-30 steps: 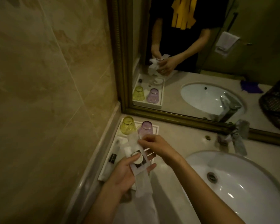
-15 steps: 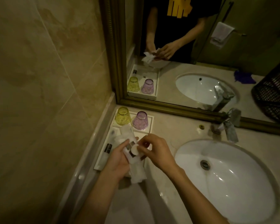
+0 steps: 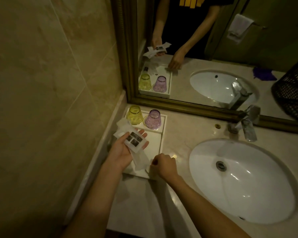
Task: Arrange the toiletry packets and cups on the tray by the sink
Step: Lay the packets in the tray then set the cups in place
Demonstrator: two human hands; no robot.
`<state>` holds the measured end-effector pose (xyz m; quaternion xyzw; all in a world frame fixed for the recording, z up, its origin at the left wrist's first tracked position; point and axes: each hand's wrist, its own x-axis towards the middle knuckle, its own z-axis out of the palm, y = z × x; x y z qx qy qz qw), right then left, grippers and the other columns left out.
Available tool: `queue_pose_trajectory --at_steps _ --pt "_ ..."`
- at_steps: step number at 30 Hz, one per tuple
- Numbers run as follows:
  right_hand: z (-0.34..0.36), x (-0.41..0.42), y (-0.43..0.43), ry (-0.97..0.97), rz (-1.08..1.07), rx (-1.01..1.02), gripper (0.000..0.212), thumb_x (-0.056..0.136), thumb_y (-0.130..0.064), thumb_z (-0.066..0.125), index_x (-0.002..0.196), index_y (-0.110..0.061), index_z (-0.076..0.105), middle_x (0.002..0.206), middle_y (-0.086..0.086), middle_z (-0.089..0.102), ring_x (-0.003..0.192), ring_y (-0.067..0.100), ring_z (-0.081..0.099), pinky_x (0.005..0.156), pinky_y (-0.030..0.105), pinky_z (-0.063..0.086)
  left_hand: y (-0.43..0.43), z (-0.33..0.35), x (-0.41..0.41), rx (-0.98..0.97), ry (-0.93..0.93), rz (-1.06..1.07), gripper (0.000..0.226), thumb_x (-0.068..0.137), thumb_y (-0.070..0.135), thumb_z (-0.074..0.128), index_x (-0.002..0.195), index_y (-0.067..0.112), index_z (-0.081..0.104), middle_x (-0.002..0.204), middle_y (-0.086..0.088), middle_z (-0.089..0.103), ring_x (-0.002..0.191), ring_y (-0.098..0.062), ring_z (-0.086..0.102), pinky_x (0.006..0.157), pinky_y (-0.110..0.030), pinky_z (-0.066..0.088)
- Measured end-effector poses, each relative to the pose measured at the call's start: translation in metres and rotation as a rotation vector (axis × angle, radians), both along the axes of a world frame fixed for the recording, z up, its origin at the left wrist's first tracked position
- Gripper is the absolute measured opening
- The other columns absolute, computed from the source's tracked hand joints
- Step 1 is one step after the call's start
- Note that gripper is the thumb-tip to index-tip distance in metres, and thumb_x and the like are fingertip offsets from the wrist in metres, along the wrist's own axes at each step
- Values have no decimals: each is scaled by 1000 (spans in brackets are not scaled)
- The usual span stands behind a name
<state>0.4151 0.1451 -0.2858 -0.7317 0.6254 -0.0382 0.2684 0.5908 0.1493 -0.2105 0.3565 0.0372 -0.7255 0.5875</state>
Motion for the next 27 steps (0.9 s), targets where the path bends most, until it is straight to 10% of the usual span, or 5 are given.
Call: queue_pose_trajectory --at_steps 11,18,23,27 --pt "-9 -2 9 196 155 -176 16 92 -33 61 95 -20 69 94 0 68 89 17 61 89 34 49 3 -1 -1 -18 25 -39 45 101 22 49 142 3 46 132 -24 63 111 -39 68 83 -57 58" --pt "58 -5 -13 -503 -244 -136 19 91 -36 67 86 -18 72 78 -3 68 71 8 60 61 18 44 0 -10 -5 4 -11 -83 44 100 19 49 142 6 48 135 -20 62 124 -35 59 96 -56 50" --pt "80 12 -20 -579 -137 78 28 85 -36 74 76 -10 74 71 6 68 65 11 57 63 30 46 6 -17 -16 55 -11 -124 39 99 16 52 135 2 56 127 -24 66 113 -37 65 103 -54 47" --pt "60 0 -31 -814 -513 78 26 83 -23 78 73 1 72 62 5 62 58 12 52 59 31 42 16 -27 -7 122 15 -86 51 88 8 58 138 4 53 132 -24 63 117 -39 63 94 -56 52"
